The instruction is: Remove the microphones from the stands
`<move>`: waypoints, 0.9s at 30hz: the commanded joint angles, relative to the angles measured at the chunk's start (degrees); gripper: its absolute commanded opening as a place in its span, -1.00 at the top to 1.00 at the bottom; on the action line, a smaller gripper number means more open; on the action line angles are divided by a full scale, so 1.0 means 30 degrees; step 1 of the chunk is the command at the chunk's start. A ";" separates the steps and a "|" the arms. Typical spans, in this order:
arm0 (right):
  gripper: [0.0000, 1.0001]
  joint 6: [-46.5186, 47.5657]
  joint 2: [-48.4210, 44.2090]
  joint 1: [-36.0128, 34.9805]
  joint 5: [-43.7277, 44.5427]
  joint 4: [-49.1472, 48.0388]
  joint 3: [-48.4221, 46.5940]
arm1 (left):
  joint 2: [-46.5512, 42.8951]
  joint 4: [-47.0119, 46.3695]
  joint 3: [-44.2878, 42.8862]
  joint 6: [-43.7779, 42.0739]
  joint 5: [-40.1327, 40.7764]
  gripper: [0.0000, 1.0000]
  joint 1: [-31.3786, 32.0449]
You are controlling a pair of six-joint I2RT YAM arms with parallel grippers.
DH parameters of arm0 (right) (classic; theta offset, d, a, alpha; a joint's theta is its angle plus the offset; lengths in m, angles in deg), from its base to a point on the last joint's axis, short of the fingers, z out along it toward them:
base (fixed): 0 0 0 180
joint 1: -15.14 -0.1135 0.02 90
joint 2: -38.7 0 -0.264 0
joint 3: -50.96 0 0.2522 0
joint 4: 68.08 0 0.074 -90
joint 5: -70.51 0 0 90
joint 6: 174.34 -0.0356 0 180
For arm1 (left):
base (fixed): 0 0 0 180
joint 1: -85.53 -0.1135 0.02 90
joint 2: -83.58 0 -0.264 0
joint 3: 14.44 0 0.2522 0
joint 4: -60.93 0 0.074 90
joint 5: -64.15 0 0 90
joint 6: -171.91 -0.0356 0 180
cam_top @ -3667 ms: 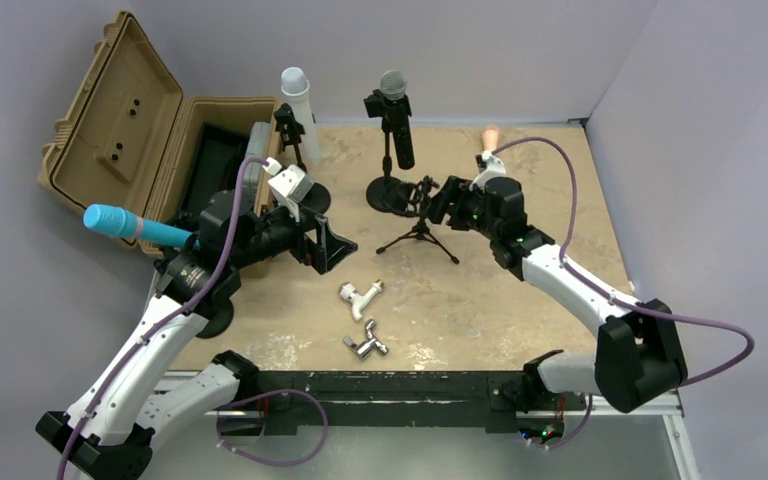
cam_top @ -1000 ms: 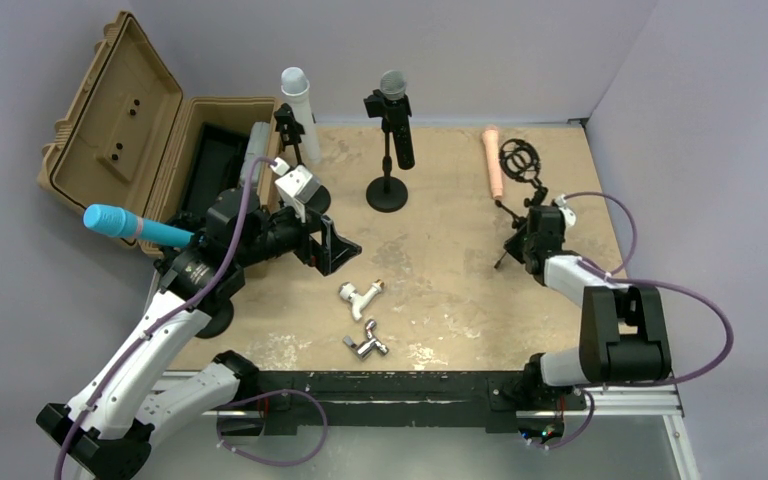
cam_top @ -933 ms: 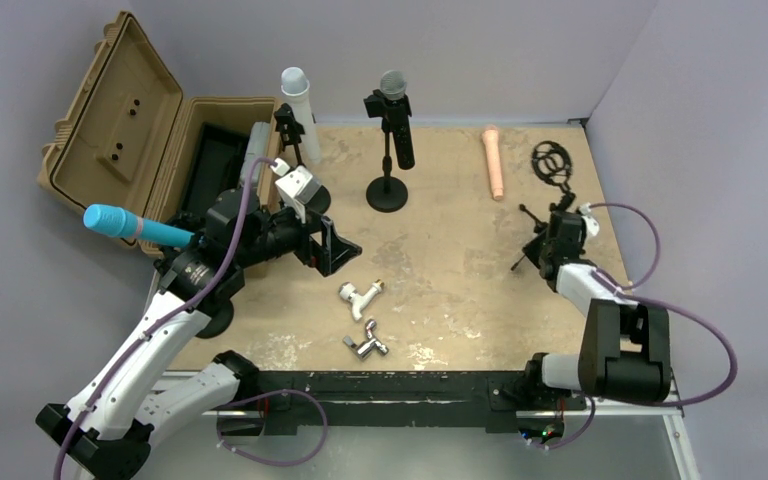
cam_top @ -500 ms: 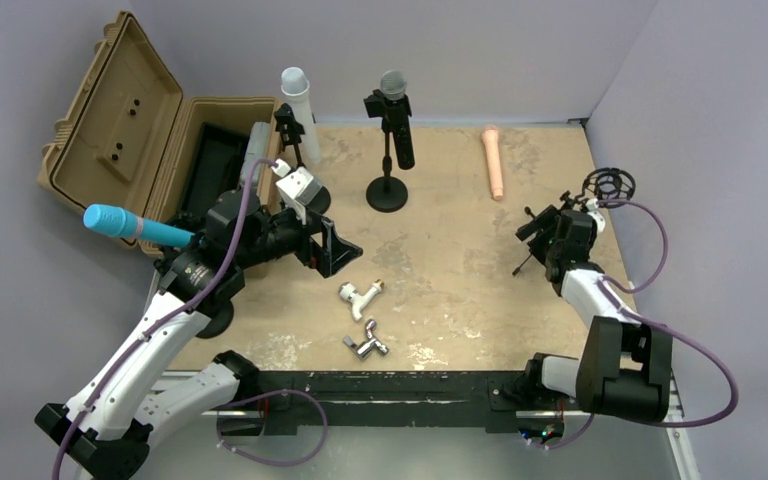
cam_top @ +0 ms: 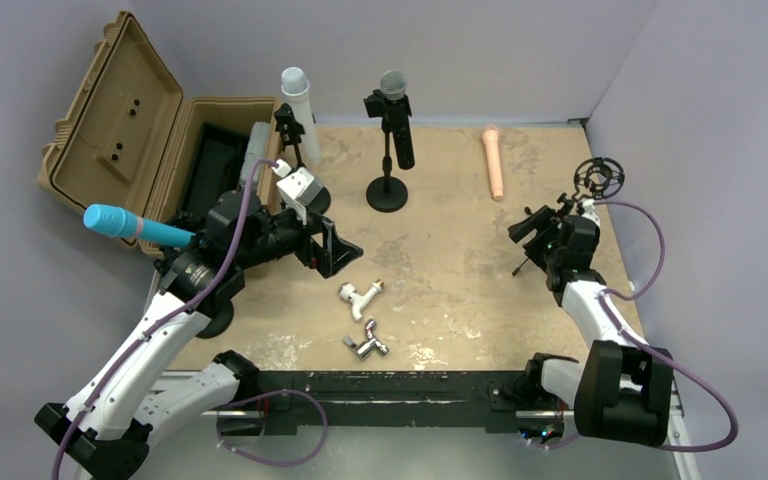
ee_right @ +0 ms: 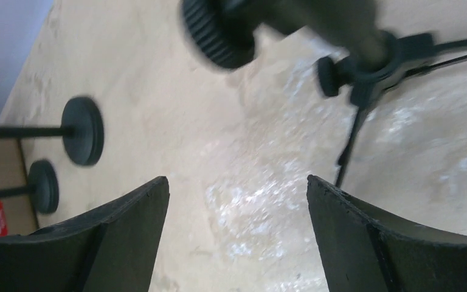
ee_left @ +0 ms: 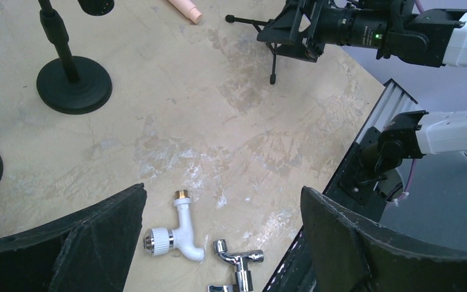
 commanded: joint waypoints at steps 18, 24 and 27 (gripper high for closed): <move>-0.73 0.7785 0.0552 -1.1991 -0.0252 -0.5175 -0.6882 | -0.0254 0.0024 -0.0877 -0.0535 0.0697 -0.89 0.0211; -0.70 1.1245 0.5569 -1.2022 0.1296 -0.6519 -1.1334 | -0.0402 0.0103 -0.0768 -0.0841 0.1519 -0.88 0.0316; -0.66 1.1722 0.7547 -1.2178 0.1154 -0.7296 -1.3327 | -0.0416 0.0314 -0.0849 -0.0988 0.1800 -0.88 0.0312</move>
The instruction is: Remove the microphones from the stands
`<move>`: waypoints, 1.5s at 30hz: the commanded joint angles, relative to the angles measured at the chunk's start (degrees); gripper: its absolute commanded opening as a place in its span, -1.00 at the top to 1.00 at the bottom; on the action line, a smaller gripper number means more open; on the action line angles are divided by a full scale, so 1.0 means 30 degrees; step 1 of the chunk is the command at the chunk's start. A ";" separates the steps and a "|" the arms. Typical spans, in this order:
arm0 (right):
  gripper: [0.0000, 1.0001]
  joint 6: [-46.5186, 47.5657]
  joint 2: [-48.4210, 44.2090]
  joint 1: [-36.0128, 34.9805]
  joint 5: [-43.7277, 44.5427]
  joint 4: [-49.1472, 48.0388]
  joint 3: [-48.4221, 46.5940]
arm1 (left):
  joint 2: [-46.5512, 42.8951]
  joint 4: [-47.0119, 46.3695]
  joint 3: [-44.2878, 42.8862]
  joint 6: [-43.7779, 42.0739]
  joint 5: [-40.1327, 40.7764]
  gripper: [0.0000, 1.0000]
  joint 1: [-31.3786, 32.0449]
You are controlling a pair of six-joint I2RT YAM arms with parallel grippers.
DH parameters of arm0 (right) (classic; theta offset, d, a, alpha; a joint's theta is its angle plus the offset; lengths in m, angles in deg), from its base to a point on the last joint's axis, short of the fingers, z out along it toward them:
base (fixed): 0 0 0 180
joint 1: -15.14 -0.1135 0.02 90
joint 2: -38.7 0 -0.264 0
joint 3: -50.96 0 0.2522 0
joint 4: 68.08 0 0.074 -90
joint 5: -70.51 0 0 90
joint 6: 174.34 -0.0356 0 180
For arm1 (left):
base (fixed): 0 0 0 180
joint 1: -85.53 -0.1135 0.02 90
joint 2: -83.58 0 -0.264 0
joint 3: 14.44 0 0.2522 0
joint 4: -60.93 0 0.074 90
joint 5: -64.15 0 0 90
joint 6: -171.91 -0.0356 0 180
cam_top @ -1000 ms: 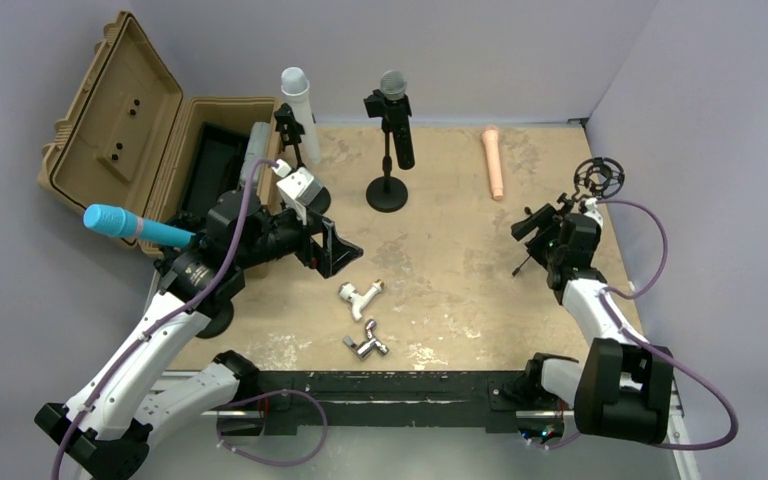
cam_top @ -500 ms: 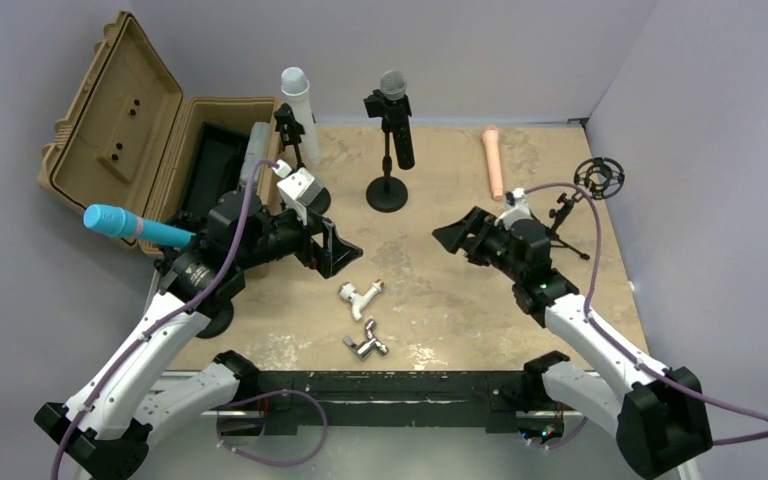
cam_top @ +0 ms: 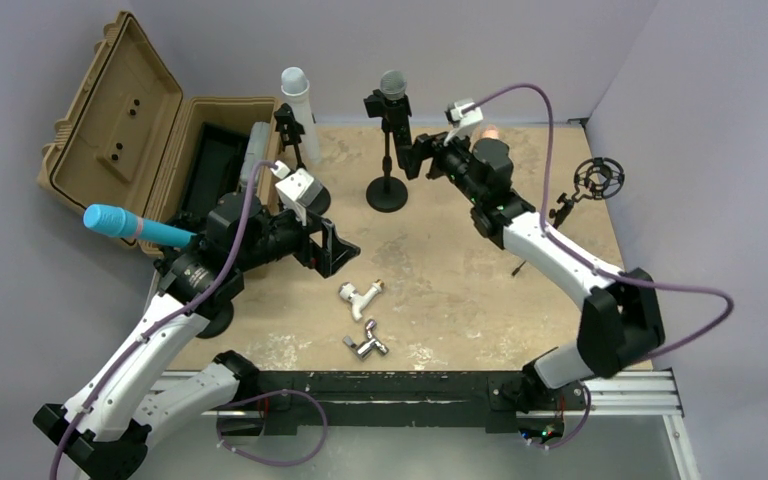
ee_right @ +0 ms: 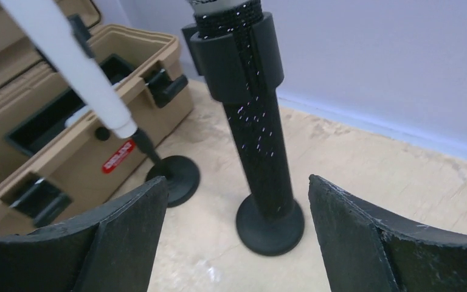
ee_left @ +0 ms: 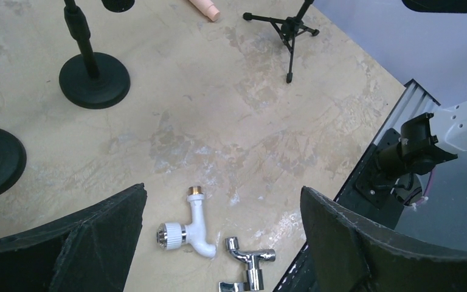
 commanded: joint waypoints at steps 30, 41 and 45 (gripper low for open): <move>0.37 0.3352 0.8013 -0.2923 1.2760 -0.4872 -0.5627 | -0.0060 -0.0029 -0.0718 -0.0794 0.1382 -0.86 0.0175; 1.00 0.5827 0.4692 -0.2920 0.6712 -0.7590 -0.1136 | 0.0279 -0.0374 -0.0539 -0.0542 0.0906 -0.86 0.0186; 0.93 0.5041 0.3504 -0.2724 0.5979 -0.6330 -0.0903 | 0.0541 -0.0396 -0.0562 -0.0457 0.0708 -0.85 0.0180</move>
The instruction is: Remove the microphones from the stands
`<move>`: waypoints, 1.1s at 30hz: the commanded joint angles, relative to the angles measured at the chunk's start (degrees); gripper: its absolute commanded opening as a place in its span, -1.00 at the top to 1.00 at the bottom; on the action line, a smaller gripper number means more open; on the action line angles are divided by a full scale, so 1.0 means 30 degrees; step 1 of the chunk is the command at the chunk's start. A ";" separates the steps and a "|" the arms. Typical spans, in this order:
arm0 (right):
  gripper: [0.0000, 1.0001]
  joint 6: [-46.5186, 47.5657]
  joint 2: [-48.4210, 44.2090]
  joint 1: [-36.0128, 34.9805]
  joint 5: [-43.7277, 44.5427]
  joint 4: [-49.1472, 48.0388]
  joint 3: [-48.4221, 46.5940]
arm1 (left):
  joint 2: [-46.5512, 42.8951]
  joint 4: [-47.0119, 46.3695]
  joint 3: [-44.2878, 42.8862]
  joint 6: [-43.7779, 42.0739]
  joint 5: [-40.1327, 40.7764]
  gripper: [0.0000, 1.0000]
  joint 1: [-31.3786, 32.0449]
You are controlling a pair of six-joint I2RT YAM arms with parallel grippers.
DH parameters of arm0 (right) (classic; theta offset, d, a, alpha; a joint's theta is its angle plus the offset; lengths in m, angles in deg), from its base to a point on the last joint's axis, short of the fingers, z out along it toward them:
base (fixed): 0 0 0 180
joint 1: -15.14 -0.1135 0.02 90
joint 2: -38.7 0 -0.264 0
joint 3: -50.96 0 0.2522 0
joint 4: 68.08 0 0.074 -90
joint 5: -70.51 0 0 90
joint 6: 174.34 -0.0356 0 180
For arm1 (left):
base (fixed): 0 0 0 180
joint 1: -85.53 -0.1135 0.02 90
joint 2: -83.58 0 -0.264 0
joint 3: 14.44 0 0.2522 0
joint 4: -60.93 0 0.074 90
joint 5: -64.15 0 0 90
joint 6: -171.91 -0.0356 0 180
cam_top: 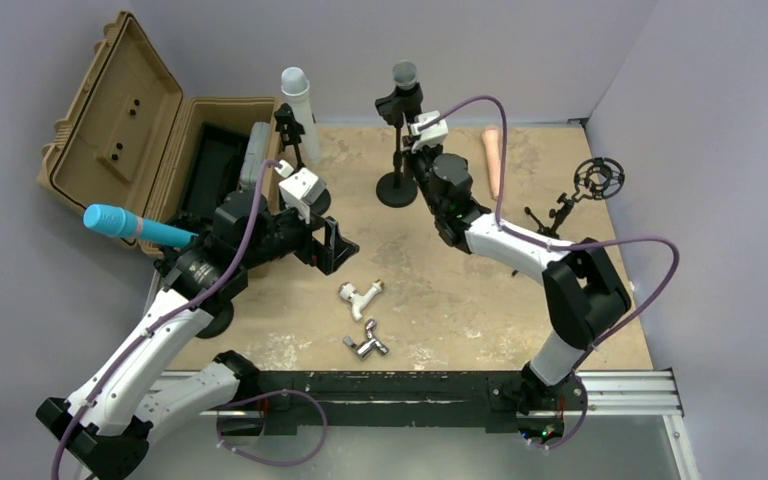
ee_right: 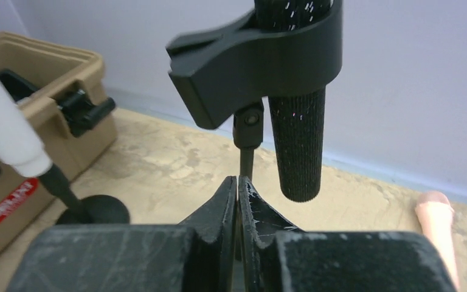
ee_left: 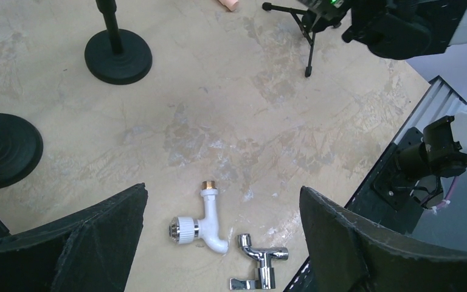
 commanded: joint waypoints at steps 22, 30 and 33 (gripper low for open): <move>-0.93 -0.0466 0.3668 0.0835 0.0216 0.8442 -1.4558 | 0.0106 -0.0654 -0.0625 0.0005 -0.0286 -0.87 0.0130; -0.64 0.0741 0.4489 0.0826 0.1441 0.9146 -1.5153 | 0.0022 -0.0616 -0.0679 0.0024 -0.0502 -0.88 0.0131; -0.58 0.1080 0.4622 0.0812 0.1892 0.9142 -1.5002 | 0.0001 -0.0643 -0.0657 0.0054 -0.0523 -0.88 0.0127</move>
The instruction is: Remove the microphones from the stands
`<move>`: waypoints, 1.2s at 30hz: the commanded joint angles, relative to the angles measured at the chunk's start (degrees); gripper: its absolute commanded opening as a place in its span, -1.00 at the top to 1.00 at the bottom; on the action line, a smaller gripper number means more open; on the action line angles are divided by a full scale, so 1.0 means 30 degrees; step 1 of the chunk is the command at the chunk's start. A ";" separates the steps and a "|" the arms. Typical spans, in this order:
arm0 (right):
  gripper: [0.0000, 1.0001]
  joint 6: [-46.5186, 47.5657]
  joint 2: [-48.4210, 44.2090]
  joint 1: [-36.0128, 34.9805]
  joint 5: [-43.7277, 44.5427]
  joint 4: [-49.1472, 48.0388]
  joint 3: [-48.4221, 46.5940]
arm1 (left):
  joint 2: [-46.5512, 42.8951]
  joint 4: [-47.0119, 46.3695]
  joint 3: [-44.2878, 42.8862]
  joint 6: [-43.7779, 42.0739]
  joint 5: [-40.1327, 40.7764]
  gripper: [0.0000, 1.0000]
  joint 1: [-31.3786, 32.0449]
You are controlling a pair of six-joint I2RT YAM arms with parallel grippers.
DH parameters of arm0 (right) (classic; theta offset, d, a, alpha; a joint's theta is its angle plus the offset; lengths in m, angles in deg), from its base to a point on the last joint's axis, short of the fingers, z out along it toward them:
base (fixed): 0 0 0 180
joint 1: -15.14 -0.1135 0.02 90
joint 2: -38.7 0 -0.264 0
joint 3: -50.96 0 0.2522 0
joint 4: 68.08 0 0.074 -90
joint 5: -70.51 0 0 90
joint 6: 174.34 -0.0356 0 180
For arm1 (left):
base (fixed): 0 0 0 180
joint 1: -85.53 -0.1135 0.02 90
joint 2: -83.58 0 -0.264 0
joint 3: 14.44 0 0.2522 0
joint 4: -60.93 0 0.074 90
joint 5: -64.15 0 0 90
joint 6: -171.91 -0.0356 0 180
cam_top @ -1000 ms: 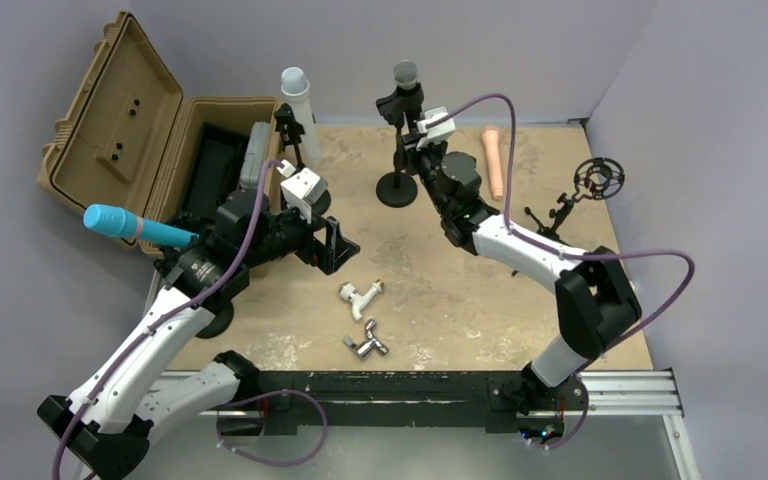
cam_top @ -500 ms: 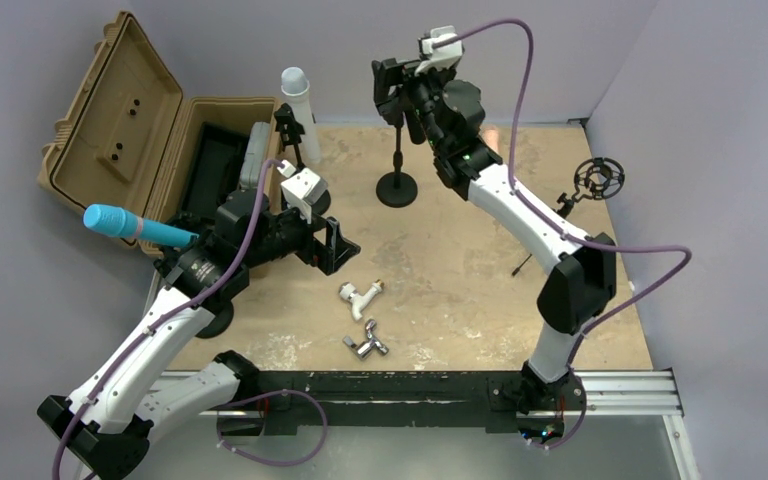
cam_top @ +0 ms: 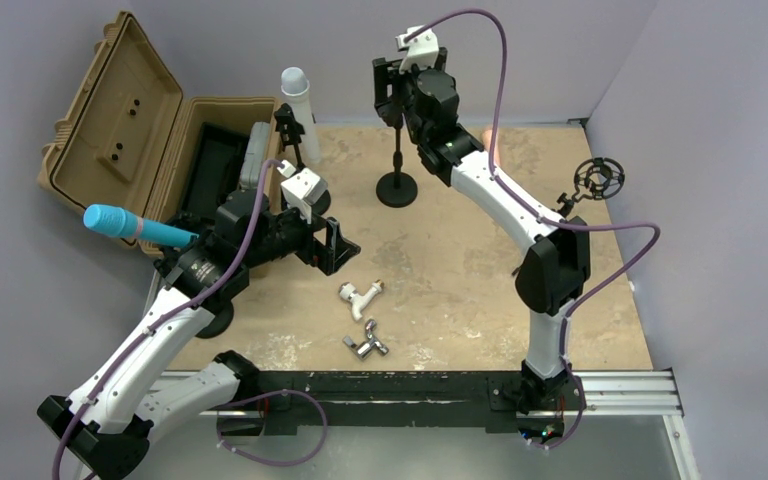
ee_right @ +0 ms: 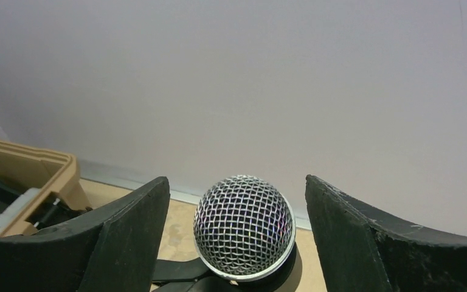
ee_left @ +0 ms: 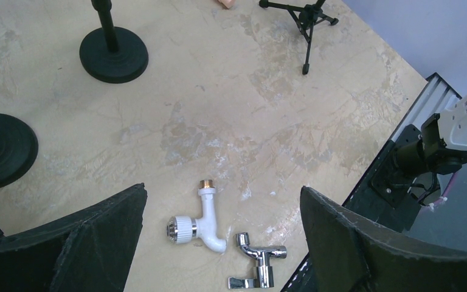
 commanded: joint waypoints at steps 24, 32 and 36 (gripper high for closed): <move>1.00 -0.0246 -0.2389 -0.0291 -0.2237 0.2692 0.0721 | 0.0206 -0.3356 0.0055 0.1994 0.0480 -0.93 0.0126; 1.00 -0.2719 -0.4458 -0.1328 -0.3076 0.3434 0.2536 | 0.1978 -0.4372 -0.2360 0.3122 0.3408 -0.99 0.0129; 1.00 -0.3291 -0.5185 -0.1960 -0.3133 0.3818 0.2743 | 0.2566 -0.5384 -0.2743 0.2498 0.4292 -1.00 0.0129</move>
